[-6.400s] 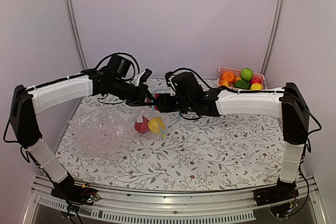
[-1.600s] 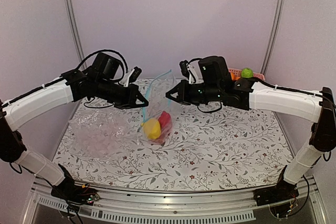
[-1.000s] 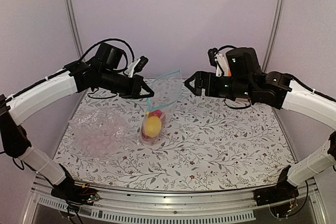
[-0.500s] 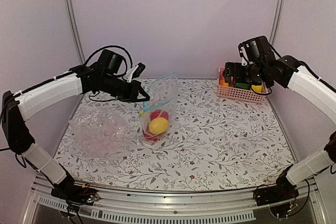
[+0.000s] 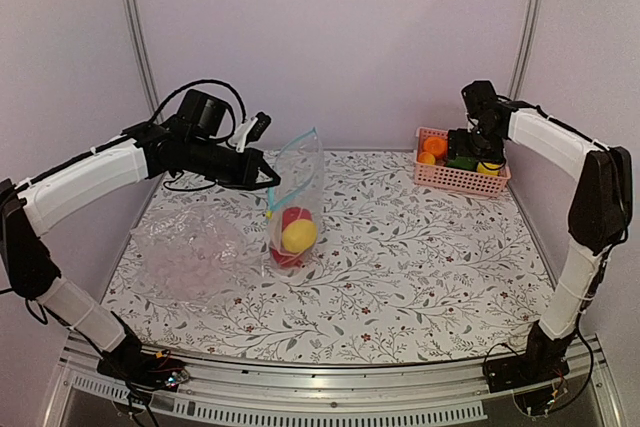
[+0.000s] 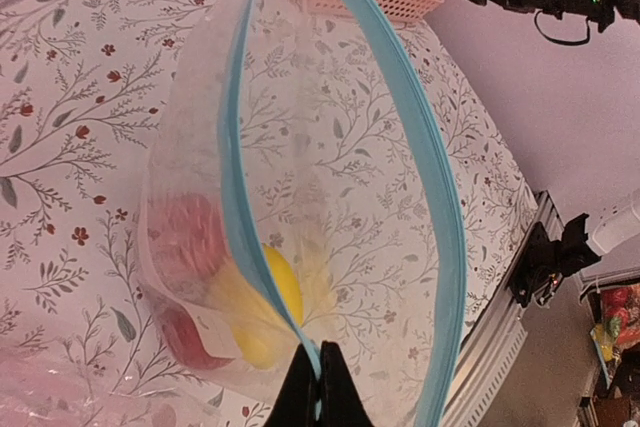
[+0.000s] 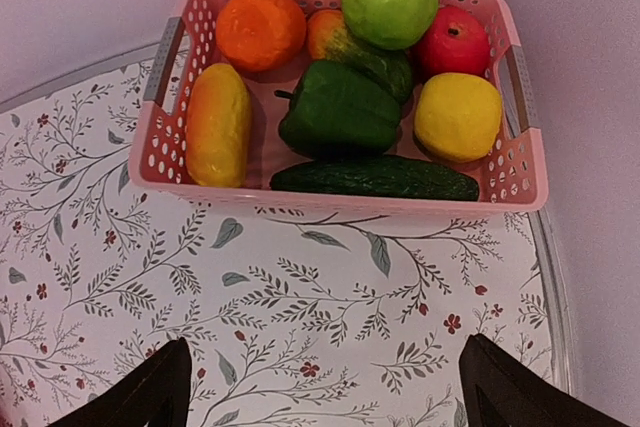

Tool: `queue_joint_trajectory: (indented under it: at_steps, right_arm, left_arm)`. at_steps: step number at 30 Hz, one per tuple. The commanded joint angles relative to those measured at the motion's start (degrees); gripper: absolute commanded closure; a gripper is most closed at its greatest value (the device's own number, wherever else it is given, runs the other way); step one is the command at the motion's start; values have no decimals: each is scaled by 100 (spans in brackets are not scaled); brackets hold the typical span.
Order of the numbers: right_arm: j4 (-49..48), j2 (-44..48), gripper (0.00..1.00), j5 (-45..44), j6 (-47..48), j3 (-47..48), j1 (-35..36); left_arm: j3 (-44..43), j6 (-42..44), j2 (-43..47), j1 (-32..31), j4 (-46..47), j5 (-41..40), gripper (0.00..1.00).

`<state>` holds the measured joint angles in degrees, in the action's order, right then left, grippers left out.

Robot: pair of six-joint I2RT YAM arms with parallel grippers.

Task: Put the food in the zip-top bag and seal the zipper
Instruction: Pick up the fake fruit from the bin.

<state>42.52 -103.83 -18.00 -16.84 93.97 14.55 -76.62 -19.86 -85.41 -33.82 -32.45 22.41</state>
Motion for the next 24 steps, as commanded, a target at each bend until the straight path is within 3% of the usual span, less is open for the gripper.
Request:
queue_joint_trajectory:
  at_steps: [1,6,12,24]
  right_arm:
    - [1,-593,8,85,130,452,-382]
    - [-46,-1369,16,172,227,932,-814]
    - [-51,-2184,17,705,122,1521,-1241]
    - [-19,-2966,16,101,-42,2162,-1611]
  left_arm:
    - [53,54,90,40,-76,-37,100]
    - [46,87,41,43,-113,-94,100]
    - [50,89,-4,43,-114,-124,100]
    - [46,96,-45,51,-126,-80,100]
